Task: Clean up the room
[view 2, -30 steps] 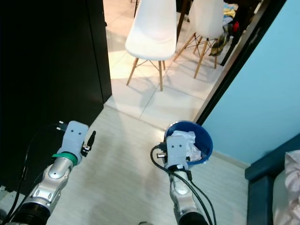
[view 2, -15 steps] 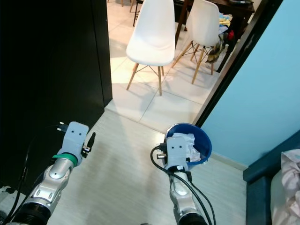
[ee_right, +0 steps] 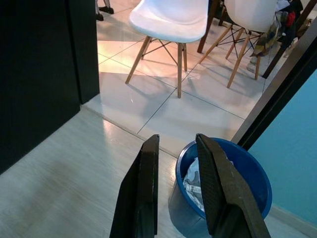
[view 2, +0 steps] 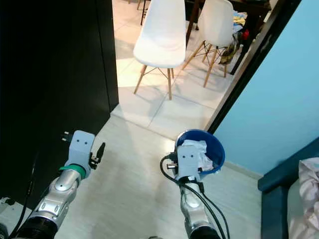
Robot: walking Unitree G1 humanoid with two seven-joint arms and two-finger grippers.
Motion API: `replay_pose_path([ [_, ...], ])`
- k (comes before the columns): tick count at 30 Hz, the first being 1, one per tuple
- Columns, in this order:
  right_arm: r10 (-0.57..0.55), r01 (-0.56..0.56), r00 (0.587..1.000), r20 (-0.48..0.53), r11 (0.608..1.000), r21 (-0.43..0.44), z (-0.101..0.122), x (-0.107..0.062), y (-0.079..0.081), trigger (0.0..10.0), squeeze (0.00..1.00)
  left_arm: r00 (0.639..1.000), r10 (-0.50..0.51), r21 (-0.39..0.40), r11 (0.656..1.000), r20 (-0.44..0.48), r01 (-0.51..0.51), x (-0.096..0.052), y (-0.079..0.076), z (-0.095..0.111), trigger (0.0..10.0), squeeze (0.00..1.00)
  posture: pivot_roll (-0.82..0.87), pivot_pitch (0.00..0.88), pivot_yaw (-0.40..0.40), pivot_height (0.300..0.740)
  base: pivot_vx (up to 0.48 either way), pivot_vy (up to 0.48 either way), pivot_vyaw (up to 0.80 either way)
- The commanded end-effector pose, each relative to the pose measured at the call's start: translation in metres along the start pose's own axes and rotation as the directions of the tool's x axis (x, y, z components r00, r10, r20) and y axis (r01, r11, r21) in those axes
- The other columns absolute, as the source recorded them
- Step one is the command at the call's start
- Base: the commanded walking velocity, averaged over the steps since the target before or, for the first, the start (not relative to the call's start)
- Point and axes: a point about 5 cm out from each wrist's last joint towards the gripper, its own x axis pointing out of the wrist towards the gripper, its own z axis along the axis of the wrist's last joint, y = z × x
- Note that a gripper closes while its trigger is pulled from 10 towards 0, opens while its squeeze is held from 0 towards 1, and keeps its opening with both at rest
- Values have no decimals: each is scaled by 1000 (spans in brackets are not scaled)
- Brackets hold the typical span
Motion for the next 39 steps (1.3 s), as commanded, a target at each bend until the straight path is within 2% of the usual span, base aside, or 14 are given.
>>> replay_pose_path([
  [1, 2, -2, 999, -34, 1000, -7, -7, -4, -1, 10000, 0, 1000, -12, -8, 1000, -16, 11, -2, -3, -5, 10000, 0, -77, 16, 14, 740, 0, 0, 0],
  [31, 2, -2, 999, -48, 1000, -5, -10, -5, -2, 10000, 0, 1000, -22, -18, 1000, -19, 21, -2, -5, -5, 10000, 0, -81, 17, 15, 740, -361, 0, 0],
  [35, -3, 3, 998, -56, 1000, 0, -11, -6, -2, 10000, 0, 1000, -21, -16, 1000, -20, 21, -2, -4, -5, 10000, 0, -84, 17, 18, 740, -390, 0, -647],
  [39, -13, 12, 998, -66, 1000, -3, -12, -6, -3, 10000, 0, 1000, -22, -14, 1000, -21, 22, -1, -4, -5, 10000, 0, -84, 17, 20, 740, -382, 0, 0],
])
